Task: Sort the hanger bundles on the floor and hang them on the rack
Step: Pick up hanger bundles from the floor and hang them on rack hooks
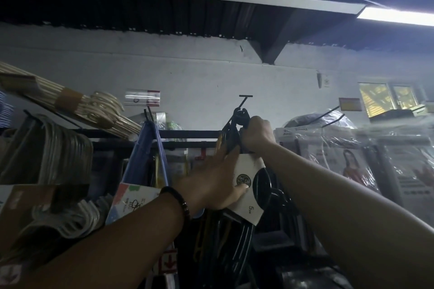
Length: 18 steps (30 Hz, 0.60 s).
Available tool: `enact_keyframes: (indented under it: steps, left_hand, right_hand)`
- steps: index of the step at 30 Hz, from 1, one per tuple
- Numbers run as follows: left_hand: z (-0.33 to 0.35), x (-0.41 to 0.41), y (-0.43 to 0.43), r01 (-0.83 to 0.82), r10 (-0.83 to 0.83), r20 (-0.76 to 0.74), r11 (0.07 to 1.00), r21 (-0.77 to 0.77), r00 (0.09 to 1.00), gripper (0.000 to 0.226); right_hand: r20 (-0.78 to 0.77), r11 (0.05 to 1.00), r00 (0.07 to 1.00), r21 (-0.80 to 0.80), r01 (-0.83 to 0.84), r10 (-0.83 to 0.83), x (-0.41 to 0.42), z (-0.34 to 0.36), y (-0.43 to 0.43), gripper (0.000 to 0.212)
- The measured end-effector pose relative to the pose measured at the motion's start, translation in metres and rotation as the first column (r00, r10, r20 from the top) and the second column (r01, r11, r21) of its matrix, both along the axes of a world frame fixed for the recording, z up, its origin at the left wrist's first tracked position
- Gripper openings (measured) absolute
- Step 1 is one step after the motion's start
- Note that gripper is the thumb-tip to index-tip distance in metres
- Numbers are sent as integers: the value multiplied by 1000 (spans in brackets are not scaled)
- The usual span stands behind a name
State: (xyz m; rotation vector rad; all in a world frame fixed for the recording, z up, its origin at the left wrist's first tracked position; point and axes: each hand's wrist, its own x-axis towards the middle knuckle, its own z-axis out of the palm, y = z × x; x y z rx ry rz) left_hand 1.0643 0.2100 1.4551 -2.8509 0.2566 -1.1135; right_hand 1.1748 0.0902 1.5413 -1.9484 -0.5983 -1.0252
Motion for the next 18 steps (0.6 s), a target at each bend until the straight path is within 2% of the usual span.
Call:
enact_keyframes:
  steps: [4,9,13,18]
  left_hand:
    - [-7,9,9,-78,78,-5,997,12,997,96]
    - [-28,24,9,-246,246,10,963,111,969,107]
    - [-42,37,1,-363,357,72,927,95,931,92]
    - [-55,38,-1,-466,463,52,882,71,885,93]
  right_hand:
    - [17,1000,1000,9,-13,13,15,-5,15,14]
    - [3,1000,1000,9,15,-15,39,-18,26,20]
    - [-108,990,994,-137,-18,3,53,-17,24,26]
    - [-223,966,967,-195,-168,123,61,-25,20,42]
